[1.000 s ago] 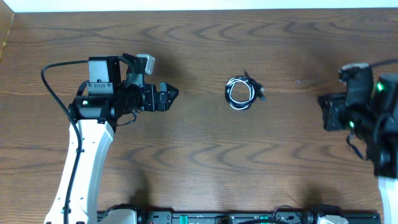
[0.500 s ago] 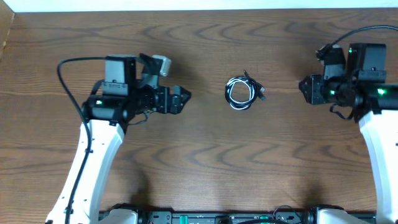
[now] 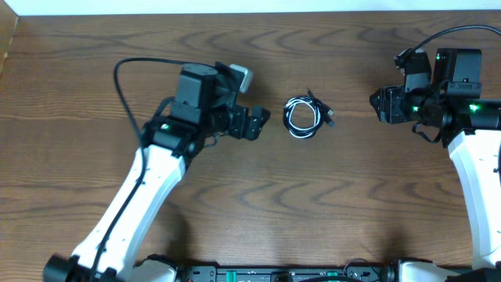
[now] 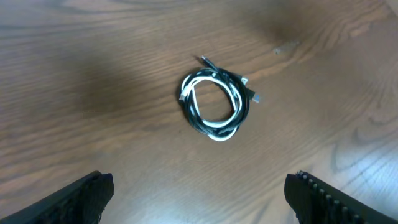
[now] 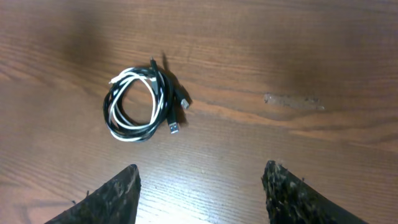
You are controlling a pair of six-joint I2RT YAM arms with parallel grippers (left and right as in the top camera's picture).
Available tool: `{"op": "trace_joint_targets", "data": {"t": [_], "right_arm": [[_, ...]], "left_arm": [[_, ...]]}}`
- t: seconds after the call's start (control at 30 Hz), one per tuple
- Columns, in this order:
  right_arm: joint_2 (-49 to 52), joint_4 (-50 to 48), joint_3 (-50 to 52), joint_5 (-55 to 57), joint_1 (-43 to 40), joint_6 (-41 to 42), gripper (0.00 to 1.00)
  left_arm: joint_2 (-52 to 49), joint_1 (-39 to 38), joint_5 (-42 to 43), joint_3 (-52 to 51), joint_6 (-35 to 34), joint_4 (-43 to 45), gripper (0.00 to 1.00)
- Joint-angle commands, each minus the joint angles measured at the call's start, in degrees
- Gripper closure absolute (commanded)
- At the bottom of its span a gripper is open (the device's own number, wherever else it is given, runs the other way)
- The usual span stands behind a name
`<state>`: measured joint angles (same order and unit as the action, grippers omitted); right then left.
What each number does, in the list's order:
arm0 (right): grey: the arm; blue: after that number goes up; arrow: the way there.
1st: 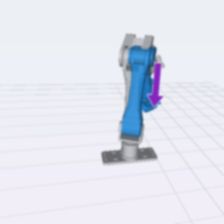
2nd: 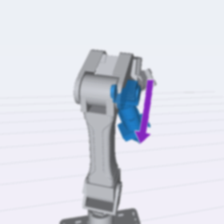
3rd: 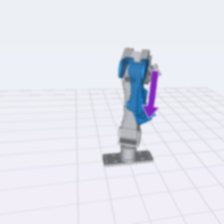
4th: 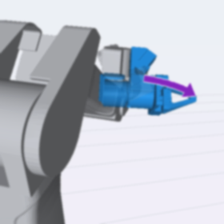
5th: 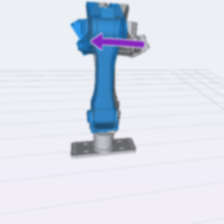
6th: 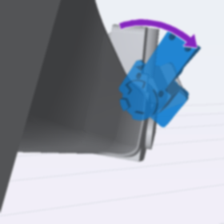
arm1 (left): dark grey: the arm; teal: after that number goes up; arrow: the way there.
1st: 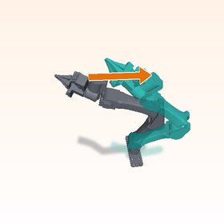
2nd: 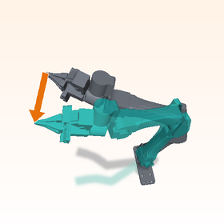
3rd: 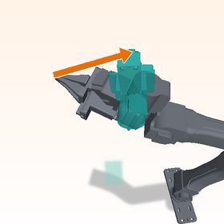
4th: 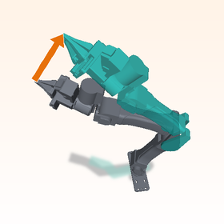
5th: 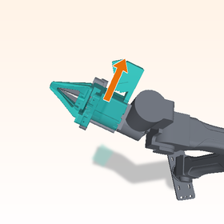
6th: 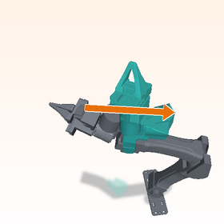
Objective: Untangle cables
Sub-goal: 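Raise both arms and move grippers toward the cable bundle, then lower the left gripper onto the black-and-white cable coil and grasp it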
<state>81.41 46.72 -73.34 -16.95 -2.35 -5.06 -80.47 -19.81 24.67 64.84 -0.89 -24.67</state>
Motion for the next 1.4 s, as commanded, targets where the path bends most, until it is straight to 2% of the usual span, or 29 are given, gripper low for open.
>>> {"op": "trace_joint_targets", "data": {"t": [0.0,0.07,0.13,0.27,0.43,0.6,0.63,0.67,0.8,0.97,1.37], "right_arm": [[0.3,-0.3,-0.8,-0.5,-0.3,-0.1,0.38],[0.3,-0.2,-0.8,1.0,-0.3,0.5,0.38],[0.3,-0.3,-0.8,6.9,-0.3,4.9,0.32],[0.3,-0.9,-0.8,13.9,-0.3,10.8,0.28],[0.3,-1.1,-0.8,22.9,-0.3,20.2,0.26],[0.5,-1.9,-0.8,26.3,-0.3,24.8,0.23],[0.7,-2.1,-0.8,26.7,-0.3,25.3,0.22],[1.0,-1.9,-0.8,27.5,-0.3,26.4,0.17],[3.9,-0.8,-0.8,29.9,-0.3,30.2,0.15],[8.5,-0.4,-0.8,29.9,-0.3,30.3,0.11],[12.6,0.2,-0.8,28.6,-0.3,31.6,0.13]], "left_arm": [[-4.3,-1.3,-1.4,-0.2,-4.3,2.6,0.07],[-6.7,-1.9,-1.4,-0.2,-5.0,4.2,0.07],[-9.3,-2.6,-1.4,-0.2,-6.3,6.2,0.07],[-11.7,-4.0,-3.4,-0.2,-7.2,8.7,0.08],[-11.7,-8.5,-21.2,-0.2,-9.4,12.0,0.08],[-11.9,-10.8,-28.3,-0.2,-11.0,14.2,0.08],[-12.0,-10.8,-28.7,-0.2,-11.7,14.7,0.07],[-12.2,-10.8,-28.8,-0.2,-12.2,15.1,0.07],[-13.9,-10.8,-28.4,-0.2,-13.1,17.5,0.07],[-17.3,-10.9,-28.3,-0.2,-18.3,19.8,0.07],[-25.1,-15.1,-28.2,-0.2,-20.1,26.0,0.07]]}}
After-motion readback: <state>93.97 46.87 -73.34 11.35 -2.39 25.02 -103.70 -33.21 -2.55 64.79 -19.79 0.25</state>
